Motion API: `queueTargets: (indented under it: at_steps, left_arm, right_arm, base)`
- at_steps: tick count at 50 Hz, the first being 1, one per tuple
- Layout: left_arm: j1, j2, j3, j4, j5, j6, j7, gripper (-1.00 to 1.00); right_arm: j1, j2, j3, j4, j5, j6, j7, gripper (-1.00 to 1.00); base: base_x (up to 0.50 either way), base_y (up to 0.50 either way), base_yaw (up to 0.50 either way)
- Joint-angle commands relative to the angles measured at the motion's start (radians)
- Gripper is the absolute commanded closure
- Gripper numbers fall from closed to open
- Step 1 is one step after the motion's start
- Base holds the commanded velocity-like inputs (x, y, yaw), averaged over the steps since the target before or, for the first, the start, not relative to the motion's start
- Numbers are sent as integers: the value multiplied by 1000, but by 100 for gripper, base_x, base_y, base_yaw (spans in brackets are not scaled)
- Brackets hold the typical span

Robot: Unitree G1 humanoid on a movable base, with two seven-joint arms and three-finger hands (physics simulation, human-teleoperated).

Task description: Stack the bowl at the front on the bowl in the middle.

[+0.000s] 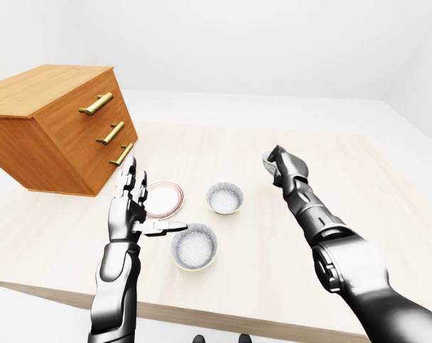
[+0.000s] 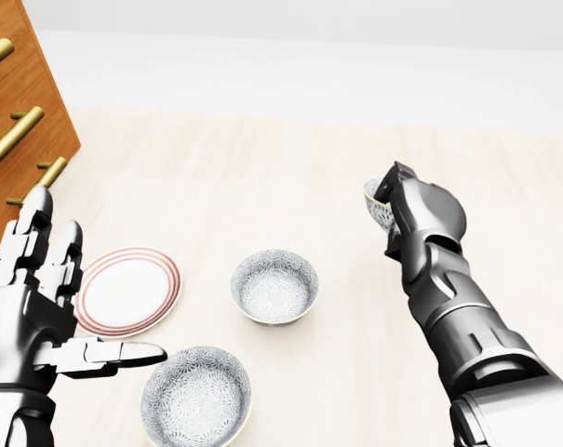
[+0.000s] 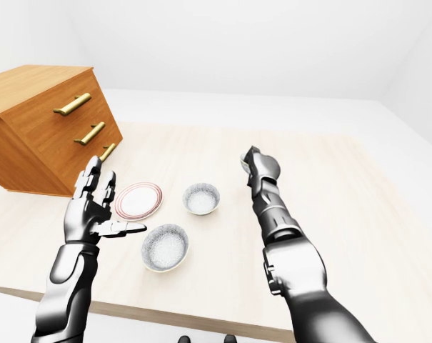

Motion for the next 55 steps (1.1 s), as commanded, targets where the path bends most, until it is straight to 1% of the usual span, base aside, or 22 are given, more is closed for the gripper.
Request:
queueTargets:
  at_steps: [1, 5, 11, 16, 18, 23, 31, 42, 55]
  left_arm:
    - [0, 1, 2, -6, -3, 0, 2, -100]
    - [-2, 2, 4, -8, -4, 0, 3, -100]
    - [0, 2, 6, -16, -6, 0, 2, -100]
    - [-1, 3, 9, -20, -9, 0, 2, -100]
    - [0, 3, 9, -20, -9, 0, 3, -100]
    - [-1, 2, 9, -18, -8, 0, 3, -100]
    - [-2, 1, 6, -14, -5, 0, 5, -100]
    - [-2, 2, 6, -9, -5, 0, 6, -100]
    - [5, 0, 5, -18, -5, 0, 2, -100]
  right_arm:
    - [100, 20, 42, -221, -66, 0, -62, 100]
    - [195, 44, 58, -384, -117, 0, -29, 100]
    - [389, 112, 86, -754, -238, 0, 90, 100]
    - [465, 156, 97, -884, -319, 0, 138, 100]
    - [508, 177, 109, -958, -328, 0, 173, 100]
    - [561, 206, 127, -1060, -375, 0, 203, 100]
    - [605, 246, 159, -1106, -420, 0, 209, 100]
    - [644, 276, 188, -1116, -441, 0, 200, 100]
    - [651, 297, 213, -1043, -448, 0, 157, 100]
  base:
    - [0, 0, 0]
    - [0, 0, 0]
    - [0, 0, 0]
    - [0, 0, 0]
    - [0, 0, 0]
    - [0, 0, 0]
    - [0, 0, 0]
    - [0, 0, 0]
    - [0, 0, 0]
